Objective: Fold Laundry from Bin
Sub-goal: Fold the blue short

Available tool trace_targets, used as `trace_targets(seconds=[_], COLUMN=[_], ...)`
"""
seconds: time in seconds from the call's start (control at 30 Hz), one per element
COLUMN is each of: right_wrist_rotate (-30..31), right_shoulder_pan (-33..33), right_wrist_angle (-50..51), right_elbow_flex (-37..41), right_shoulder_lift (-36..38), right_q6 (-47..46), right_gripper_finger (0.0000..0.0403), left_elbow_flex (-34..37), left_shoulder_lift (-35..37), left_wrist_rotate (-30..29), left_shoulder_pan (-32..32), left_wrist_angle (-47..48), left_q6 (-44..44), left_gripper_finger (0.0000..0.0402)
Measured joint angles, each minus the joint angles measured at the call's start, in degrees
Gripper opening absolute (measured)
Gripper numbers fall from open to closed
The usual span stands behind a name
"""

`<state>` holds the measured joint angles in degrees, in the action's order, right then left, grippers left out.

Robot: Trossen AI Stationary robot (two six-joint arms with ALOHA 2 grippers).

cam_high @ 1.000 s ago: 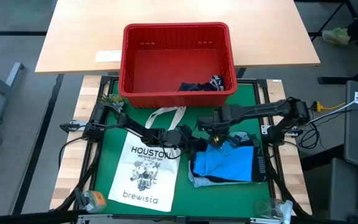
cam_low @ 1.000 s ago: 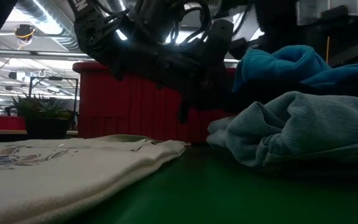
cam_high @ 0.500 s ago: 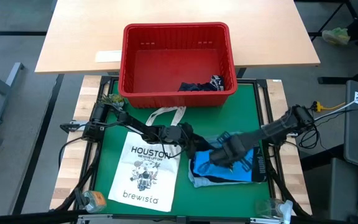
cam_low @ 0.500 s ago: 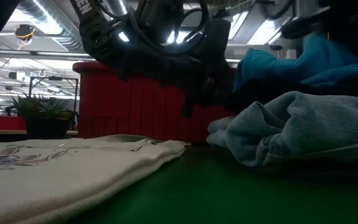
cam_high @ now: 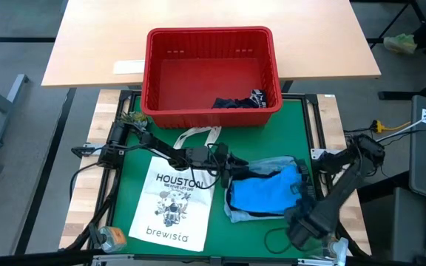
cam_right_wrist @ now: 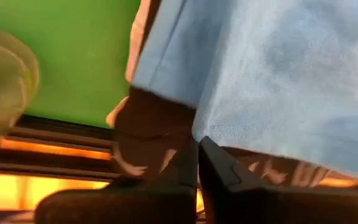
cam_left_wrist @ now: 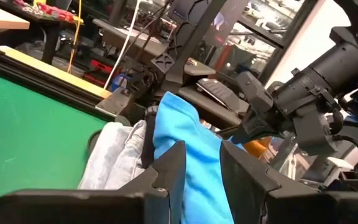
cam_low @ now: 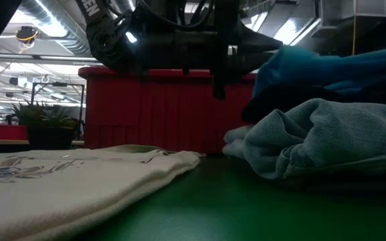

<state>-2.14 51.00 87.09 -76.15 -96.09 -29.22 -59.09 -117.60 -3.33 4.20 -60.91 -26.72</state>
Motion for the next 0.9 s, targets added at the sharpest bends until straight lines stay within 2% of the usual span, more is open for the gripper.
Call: trace_targets(seconds=[0.13, 0.27, 0.5, 0.9], right_wrist_rotate=[0.03, 0.07, 1.13, 6.97], right_shoulder_pan=[4.37, 6.56, 6.76, 6.74], right_wrist_angle=[-0.87, -4.77, -11.22, -6.67], right_elbow_flex=[0.2, 0.2, 0.2, 0.2], right_shoulder_lift=[0.0, 0.0, 0.0, 0.0], right_q6=[-10.07, -14.04, -14.0, -9.32], right_gripper_finger=[0.0, 0.0001, 0.0002, 0.0003], left_elbow_flex=[0.0, 0.0, 0.0, 0.0], left_shoulder_lift=[0.0, 0.0, 0.0, 0.0], left_wrist_rotate=[0.45, 3.01, 4.55, 4.35], left_shoulder_pan=[-0.11, 0.03, 2.56, 3.33], left_wrist_angle=[-0.04, -0.07, -0.26, -0.28], left_q6=[-0.01, -0.05, 0.31, 0.42], left_gripper_finger=[0.0094, 0.0094, 0.0094, 0.0094])
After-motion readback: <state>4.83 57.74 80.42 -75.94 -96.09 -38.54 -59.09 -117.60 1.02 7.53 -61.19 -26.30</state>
